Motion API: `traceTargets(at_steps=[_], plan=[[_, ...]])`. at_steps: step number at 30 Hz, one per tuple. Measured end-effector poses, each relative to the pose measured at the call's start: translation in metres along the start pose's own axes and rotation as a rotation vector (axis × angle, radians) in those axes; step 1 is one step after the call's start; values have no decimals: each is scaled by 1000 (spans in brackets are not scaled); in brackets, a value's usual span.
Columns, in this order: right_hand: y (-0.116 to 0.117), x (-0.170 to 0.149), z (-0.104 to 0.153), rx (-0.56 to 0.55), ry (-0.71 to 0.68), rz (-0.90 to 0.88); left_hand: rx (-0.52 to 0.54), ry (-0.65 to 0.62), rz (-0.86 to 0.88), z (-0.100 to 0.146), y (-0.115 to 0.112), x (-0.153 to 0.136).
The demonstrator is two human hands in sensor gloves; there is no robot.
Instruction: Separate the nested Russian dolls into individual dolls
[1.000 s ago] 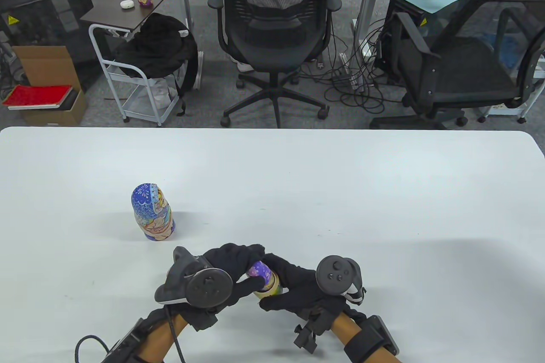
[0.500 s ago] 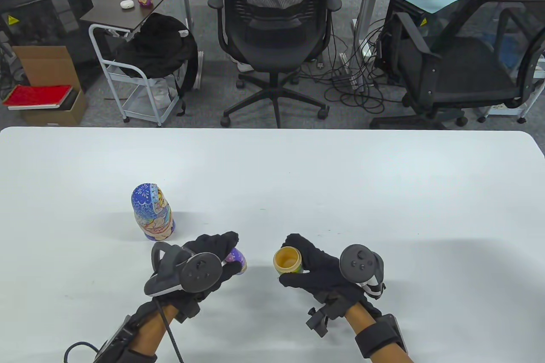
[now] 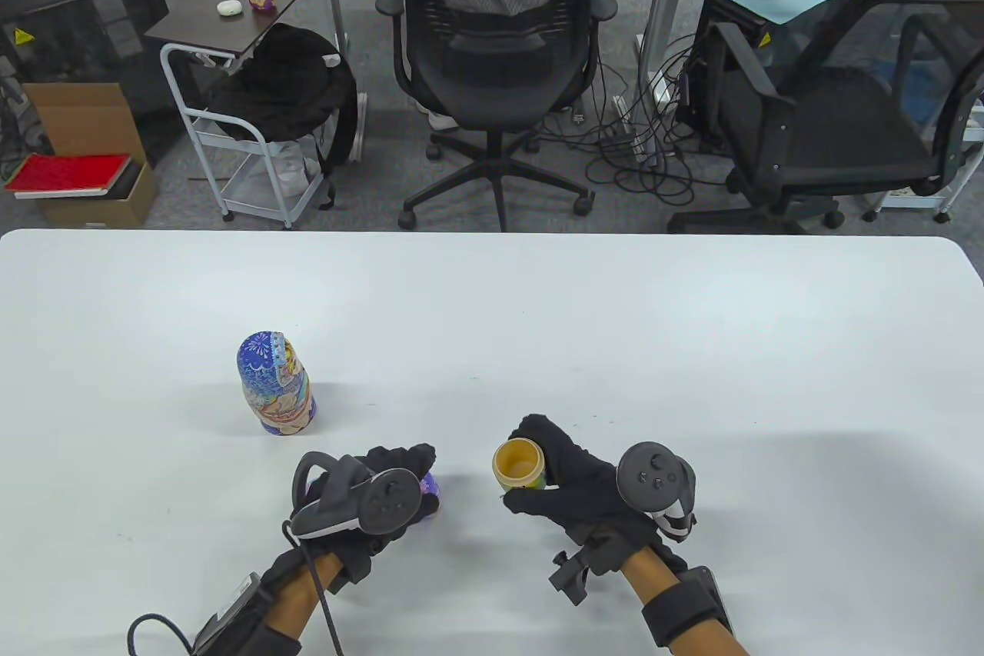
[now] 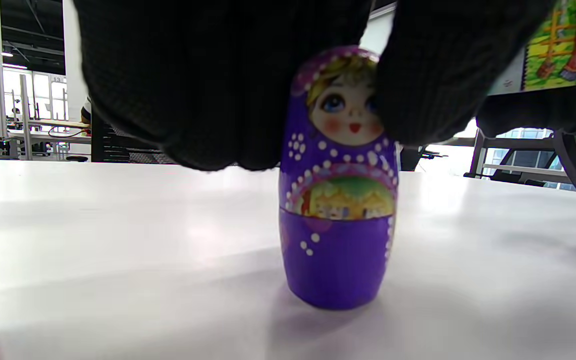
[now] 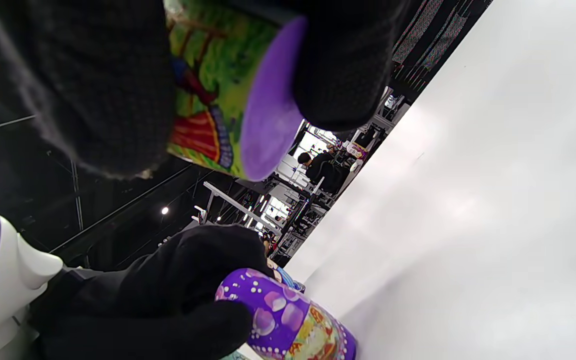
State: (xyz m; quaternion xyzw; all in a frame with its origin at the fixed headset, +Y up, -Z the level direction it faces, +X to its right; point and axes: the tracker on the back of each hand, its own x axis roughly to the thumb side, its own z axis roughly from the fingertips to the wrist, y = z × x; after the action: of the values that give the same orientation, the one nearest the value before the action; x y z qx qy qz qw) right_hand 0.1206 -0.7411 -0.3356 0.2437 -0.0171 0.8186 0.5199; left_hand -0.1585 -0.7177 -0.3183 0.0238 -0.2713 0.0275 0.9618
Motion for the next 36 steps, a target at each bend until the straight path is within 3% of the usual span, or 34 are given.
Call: traceTargets(at_steps=[5,9,13,18,24,28,36], plan=[[1,0,0,15,-8,15,6,14,11,3,0,-1],[1,0,0,15,-10,12,64,54,67,17,17,-11],[4,2,0,23,-16,18,65,131,-59,37,29,-28],[12,8,1,43,-35,21,-159,255,-260,49,11,-46],[18,12,2,71,-54,31,-65,257,-191,57,-4,-60],[24,17,2,106,-77,65,16,217,-83,59,19,-55],[36,26,5,152,-117,111,217,1,39,50,87,-10]])
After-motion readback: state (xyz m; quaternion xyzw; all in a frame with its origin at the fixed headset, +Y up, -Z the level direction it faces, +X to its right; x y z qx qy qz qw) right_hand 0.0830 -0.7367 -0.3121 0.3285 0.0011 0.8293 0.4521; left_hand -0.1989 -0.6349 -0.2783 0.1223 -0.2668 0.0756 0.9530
